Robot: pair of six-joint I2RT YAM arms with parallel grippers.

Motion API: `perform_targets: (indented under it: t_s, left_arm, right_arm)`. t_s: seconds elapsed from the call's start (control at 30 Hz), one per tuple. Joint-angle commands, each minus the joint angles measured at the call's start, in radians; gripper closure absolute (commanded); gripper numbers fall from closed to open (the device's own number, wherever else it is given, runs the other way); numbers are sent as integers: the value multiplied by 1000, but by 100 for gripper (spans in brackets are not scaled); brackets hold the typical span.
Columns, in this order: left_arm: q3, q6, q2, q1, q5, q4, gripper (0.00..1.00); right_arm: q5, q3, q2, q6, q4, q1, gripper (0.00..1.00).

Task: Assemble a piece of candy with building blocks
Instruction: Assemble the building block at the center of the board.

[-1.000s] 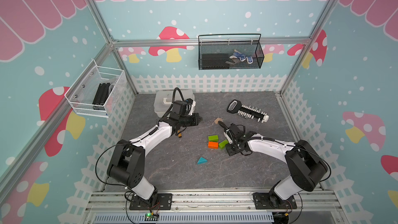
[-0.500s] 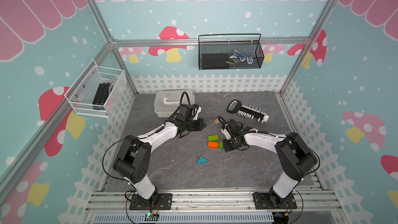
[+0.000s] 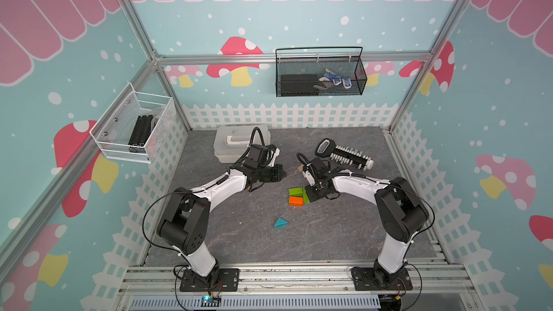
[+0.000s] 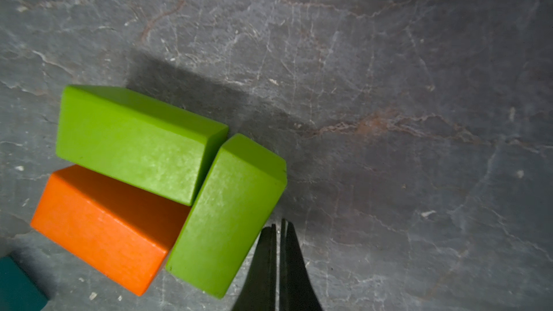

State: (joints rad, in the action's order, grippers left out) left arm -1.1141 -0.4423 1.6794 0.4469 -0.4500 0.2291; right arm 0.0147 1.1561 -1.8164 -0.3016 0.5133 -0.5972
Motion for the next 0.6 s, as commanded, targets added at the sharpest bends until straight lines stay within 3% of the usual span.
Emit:
perform_targets:
  t_s: [0.0,0.17,0.27,0.4,0.57]
  left_arm:
    - [3,5,-4,-1,-9,13,100]
    - [6,30,12,-10,8,19,100]
    - [-33,13,87,-46,-64,13,100]
    - [-108,-48,196,-91,-220,-53,100]
    - [-224,-21,283,-42,-228,2,100]
  right_arm:
    - [-16,5,17,25,42,1,100]
    - [6,-3,116,34,57,1,100]
    - [-13,-33,228,-5,74,-3,100]
    - [43,-157,404,-105,-5,-19,100]
    - [122,-363,533,-244,-177,-52,100]
